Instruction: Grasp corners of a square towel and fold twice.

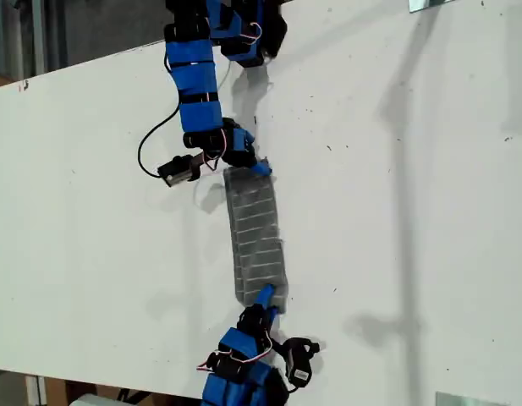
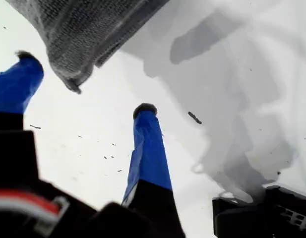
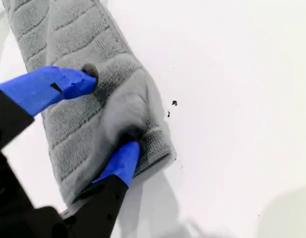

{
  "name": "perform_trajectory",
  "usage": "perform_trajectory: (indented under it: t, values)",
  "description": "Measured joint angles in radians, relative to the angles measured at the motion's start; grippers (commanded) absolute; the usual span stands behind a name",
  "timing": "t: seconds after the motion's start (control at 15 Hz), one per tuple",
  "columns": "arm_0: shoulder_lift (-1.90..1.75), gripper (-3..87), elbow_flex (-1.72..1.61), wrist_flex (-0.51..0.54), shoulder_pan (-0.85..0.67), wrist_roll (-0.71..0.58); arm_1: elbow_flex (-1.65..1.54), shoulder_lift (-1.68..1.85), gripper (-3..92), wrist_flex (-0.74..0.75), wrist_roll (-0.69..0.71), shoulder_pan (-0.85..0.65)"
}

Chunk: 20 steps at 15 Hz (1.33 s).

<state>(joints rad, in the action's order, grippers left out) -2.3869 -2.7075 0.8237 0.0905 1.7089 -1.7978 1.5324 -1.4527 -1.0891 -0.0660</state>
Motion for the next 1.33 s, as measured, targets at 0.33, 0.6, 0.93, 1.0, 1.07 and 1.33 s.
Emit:
perform_trajectory:
  t: [0.33,0.6,0.93,1.0,1.07,1.33]
  values:
    - [-0.752,26.4,-0.110,0.362,0.006,-0.035,-0.005,0.048,45.8,0.018,0.063,-0.083]
    - [-1.068,26.3,-0.192,0.617,-0.020,0.031,0.035,-0.098,45.7,0.091,0.126,-0.155]
    - [-1.080,26.2,-0.204,0.627,-0.021,0.038,0.339,-0.474,45.0,0.058,0.190,-0.201]
    - [-1.080,26.2,-0.207,0.627,-0.021,0.038,0.350,-0.489,45.0,0.049,0.186,-0.215]
    - [-1.080,26.3,-0.209,0.627,-0.021,0.038,0.342,-0.491,45.1,0.041,0.167,-0.224]
    - [-1.080,26.4,-0.216,0.618,-0.021,0.041,0.124,-0.357,44.7,0.041,0.072,-0.227]
